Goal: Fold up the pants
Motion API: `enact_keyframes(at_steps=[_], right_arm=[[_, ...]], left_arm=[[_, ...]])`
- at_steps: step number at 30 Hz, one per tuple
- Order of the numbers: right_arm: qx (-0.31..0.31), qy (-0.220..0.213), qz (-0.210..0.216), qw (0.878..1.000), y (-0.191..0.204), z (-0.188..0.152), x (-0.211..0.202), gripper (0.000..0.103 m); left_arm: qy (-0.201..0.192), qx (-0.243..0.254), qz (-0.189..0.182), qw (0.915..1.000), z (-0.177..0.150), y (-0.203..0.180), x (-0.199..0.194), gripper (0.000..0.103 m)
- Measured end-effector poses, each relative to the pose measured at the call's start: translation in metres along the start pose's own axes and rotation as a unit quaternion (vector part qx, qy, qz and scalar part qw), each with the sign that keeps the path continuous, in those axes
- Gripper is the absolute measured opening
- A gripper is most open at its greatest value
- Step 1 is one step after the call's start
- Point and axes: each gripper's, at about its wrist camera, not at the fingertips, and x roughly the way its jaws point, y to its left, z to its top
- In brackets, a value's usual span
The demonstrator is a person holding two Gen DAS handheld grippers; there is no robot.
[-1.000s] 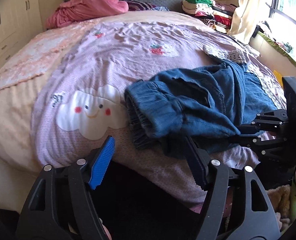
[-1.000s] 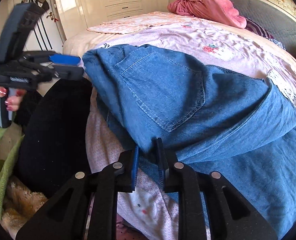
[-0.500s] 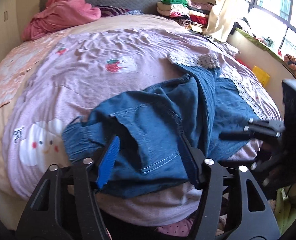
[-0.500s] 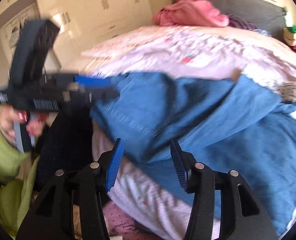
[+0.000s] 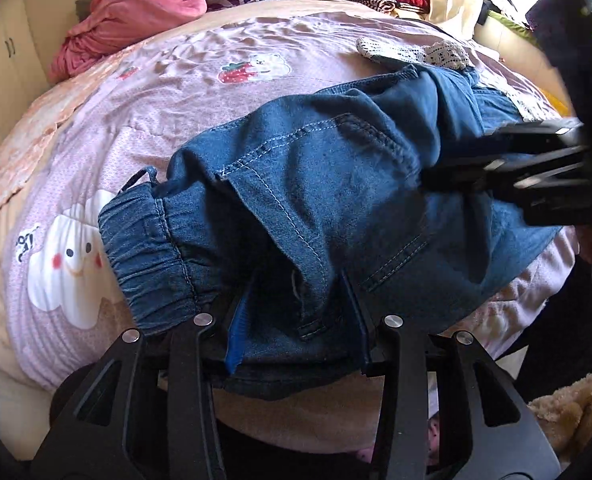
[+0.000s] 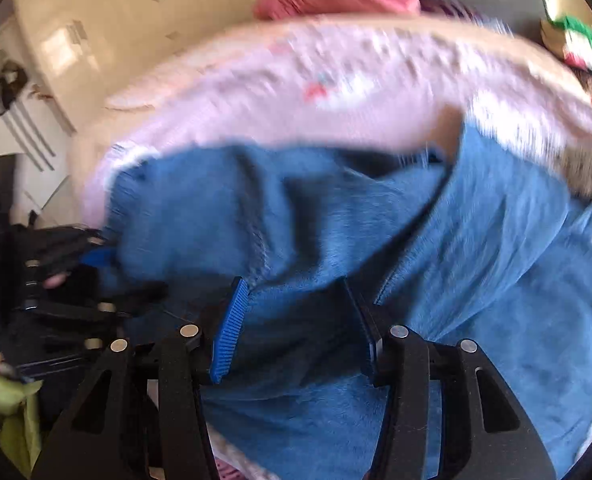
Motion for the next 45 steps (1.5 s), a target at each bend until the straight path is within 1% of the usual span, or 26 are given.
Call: enact_keyframes(at_steps=[3,4,5,6,7,8,10,12,13,15,17,19,21,25,27,29,31,34,36,37,38,40,42,43,44,45], right_arm=[[0.016,-0.014,0.018,1.0,-0.004,-0.003,-0.009,0.047],[0.023,-0.02,0.027,0.999,-0.006,-0.002,-0.015,0.047],[0.03,-0.03,0.037,0.998,-0.008,-0.002,-0.024,0.047],[0.037,-0.047,0.043,0.997,-0.011,-0.002,-0.036,0.047],[0.04,-0.056,0.041,0.997,-0.012,-0.002,-0.045,0.047],[0.043,-0.067,0.037,0.996,-0.015,-0.001,-0.056,0.047],[0.051,-0.084,0.029,0.995,-0.024,0.0,-0.073,0.048],[0.06,-0.102,0.015,0.993,-0.034,0.003,-0.088,0.056],[0.063,-0.107,0.009,0.992,-0.038,0.005,-0.093,0.056],[0.071,-0.118,-0.007,0.99,-0.049,0.011,-0.103,0.059],[0.077,-0.125,-0.026,0.989,-0.059,0.017,-0.109,0.061],[0.079,-0.128,-0.043,0.988,-0.068,0.024,-0.114,0.064],[0.08,-0.132,-0.06,0.986,-0.078,0.034,-0.115,0.067],[0.084,-0.12,-0.077,0.986,-0.096,0.056,-0.103,0.068],[0.085,-0.112,-0.088,0.986,-0.104,0.067,-0.094,0.068],[0.085,-0.095,-0.091,0.988,-0.11,0.081,-0.079,0.069],[0.078,-0.075,-0.099,0.989,-0.112,0.094,-0.062,0.072],[0.057,-0.054,-0.118,0.99,-0.113,0.116,-0.034,0.076],[0.05,-0.036,-0.139,0.988,-0.113,0.13,-0.013,0.076],[0.047,-0.028,-0.141,0.989,-0.114,0.134,-0.005,0.076],[0.046,-0.017,-0.148,0.988,-0.116,0.14,0.006,0.076],[0.05,-0.002,-0.178,0.983,-0.124,0.149,0.025,0.076],[0.054,0.017,-0.194,0.979,-0.133,0.155,0.041,0.076],[0.055,0.026,-0.198,0.978,-0.138,0.158,0.048,0.076],[0.055,0.03,-0.2,0.978,-0.141,0.159,0.052,0.07],[0.053,0.035,-0.202,0.977,-0.144,0.159,0.056,0.047]], left_arm=[[-0.011,0.002,-0.002,0.9999,0.002,-0.002,-0.007,0.036],[-0.017,-0.007,-0.013,0.9997,0.003,0.0,-0.013,0.041],[-0.021,-0.016,-0.02,0.9994,0.005,0.003,-0.019,0.044],[-0.027,-0.023,-0.024,0.9991,0.007,0.005,-0.025,0.045],[-0.037,-0.027,-0.026,0.9986,0.01,0.006,-0.034,0.049],[-0.047,-0.028,-0.025,0.9982,0.012,0.007,-0.041,0.052],[-0.063,-0.032,-0.03,0.9971,0.02,0.008,-0.055,0.056],[-0.073,-0.043,-0.052,0.995,0.028,0.009,-0.063,0.059],[-0.079,-0.05,-0.064,0.9935,0.034,0.009,-0.066,0.06],[-0.085,-0.053,-0.071,0.9924,0.044,0.005,-0.067,0.063],[-0.086,-0.061,-0.089,0.9904,0.053,-0.001,-0.062,0.064],[-0.076,-0.071,-0.122,0.9871,0.059,-0.01,-0.052,0.064],[-0.066,-0.074,-0.142,0.9849,0.064,-0.02,-0.041,0.064],[-0.035,-0.081,-0.177,0.9802,0.071,-0.04,-0.013,0.064],[-0.029,-0.076,-0.186,0.9793,0.074,-0.048,-0.005,0.064],[-0.027,-0.066,-0.185,0.9802,0.078,-0.058,0.002,0.064],[-0.025,-0.064,-0.185,0.9803,0.08,-0.064,0.008,0.064],[-0.021,-0.059,-0.169,0.9836,0.082,-0.071,0.018,0.064],[-0.016,-0.056,-0.162,0.9851,0.086,-0.074,0.025,0.064],[-0.013,-0.054,-0.16,0.9855,0.087,-0.075,0.029,0.064],[-0.011,-0.055,-0.16,0.9855,0.088,-0.076,0.032,0.062],[-0.009,-0.059,-0.156,0.986,0.09,-0.077,0.037,0.058],[-0.01,-0.058,-0.148,0.9872,0.09,-0.079,0.041,0.054],[-0.009,-0.059,-0.145,0.9876,0.09,-0.079,0.043,0.05],[-0.008,-0.059,-0.145,0.9876,0.09,-0.079,0.045,0.045],[-0.006,-0.059,-0.144,0.9878,0.09,-0.08,0.046,0.041]])
